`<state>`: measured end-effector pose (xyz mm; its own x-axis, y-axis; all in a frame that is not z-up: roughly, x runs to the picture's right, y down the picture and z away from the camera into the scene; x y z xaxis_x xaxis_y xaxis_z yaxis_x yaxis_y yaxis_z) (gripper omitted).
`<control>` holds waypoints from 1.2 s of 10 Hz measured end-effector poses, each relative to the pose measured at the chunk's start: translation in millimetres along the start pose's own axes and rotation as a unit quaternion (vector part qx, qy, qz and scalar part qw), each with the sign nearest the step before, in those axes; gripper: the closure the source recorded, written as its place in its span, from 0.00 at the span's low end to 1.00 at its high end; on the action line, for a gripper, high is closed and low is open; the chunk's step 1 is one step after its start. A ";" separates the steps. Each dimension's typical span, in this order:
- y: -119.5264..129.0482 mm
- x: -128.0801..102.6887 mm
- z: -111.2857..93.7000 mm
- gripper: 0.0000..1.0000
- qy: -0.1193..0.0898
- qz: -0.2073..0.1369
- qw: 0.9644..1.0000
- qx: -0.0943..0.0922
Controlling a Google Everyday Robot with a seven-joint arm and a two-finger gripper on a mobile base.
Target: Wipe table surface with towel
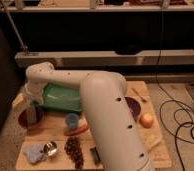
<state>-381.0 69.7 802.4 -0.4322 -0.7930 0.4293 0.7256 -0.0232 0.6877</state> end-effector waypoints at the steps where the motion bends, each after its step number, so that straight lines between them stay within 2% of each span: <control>1: 0.0 0.0 0.0 0.20 0.000 0.000 1.000 0.000; 9: -0.2 0.4 -0.5 0.20 0.000 0.001 1.000 0.001; 10: 0.9 1.8 -2.4 0.20 -0.005 0.000 1.000 -0.003; 12: -17.1 4.7 -17.4 0.20 -0.027 -0.020 0.999 -0.020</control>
<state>-386.1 55.8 782.5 -0.4880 -0.7574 0.4339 0.7280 -0.0789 0.6810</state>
